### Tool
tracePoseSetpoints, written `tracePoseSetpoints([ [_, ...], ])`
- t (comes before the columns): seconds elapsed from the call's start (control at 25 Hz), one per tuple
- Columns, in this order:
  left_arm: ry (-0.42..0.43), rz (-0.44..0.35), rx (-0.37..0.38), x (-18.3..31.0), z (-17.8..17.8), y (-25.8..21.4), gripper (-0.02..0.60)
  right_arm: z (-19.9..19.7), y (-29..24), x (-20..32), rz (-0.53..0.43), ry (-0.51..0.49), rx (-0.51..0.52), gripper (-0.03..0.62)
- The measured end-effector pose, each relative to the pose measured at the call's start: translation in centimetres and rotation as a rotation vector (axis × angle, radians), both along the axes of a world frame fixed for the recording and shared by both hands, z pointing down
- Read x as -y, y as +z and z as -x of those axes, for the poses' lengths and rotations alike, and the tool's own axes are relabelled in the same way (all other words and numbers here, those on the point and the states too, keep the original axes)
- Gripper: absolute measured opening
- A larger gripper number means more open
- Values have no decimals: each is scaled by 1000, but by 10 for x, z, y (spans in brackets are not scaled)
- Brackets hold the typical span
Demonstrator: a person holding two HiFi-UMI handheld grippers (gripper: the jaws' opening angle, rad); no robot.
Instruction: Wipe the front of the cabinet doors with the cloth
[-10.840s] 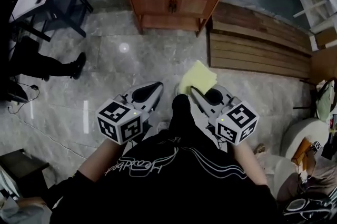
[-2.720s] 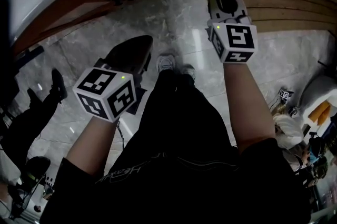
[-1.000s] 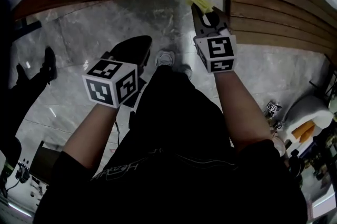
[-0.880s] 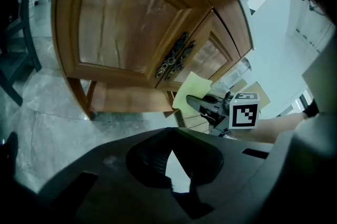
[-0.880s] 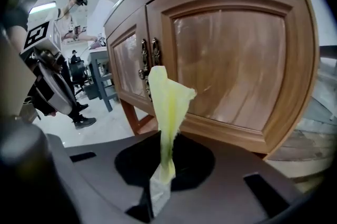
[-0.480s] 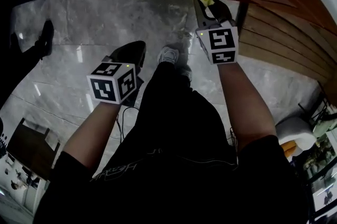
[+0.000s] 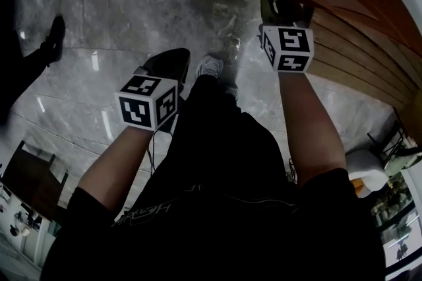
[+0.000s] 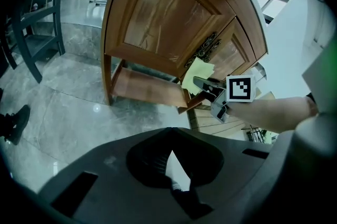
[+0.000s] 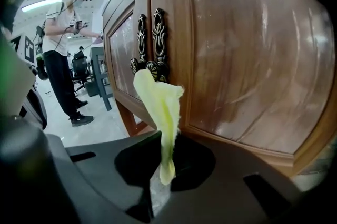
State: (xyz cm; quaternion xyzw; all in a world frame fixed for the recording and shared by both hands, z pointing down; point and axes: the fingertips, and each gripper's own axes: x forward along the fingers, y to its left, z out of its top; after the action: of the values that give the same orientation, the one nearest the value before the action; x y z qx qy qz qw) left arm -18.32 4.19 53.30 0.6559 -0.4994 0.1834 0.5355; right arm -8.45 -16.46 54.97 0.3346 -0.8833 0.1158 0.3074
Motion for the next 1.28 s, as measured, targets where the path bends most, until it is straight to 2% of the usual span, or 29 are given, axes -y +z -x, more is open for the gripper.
tracePoseSetpoints([
  [0.4,78,-7,-18,22,-20,-5,6,-19,-4,8,6,60,19,41],
  [0.8,179,-19,-29,46,-50,-12,6,-70,-7,19,-10,167,-8,41],
  [1.0,231,-6,-34,59,-70,0,6,-107,9,31,2,248,-15,41],
  [1.28,266,-12,-55,71,-84,-6,6,-148,5,33,-7,357,-41,41],
])
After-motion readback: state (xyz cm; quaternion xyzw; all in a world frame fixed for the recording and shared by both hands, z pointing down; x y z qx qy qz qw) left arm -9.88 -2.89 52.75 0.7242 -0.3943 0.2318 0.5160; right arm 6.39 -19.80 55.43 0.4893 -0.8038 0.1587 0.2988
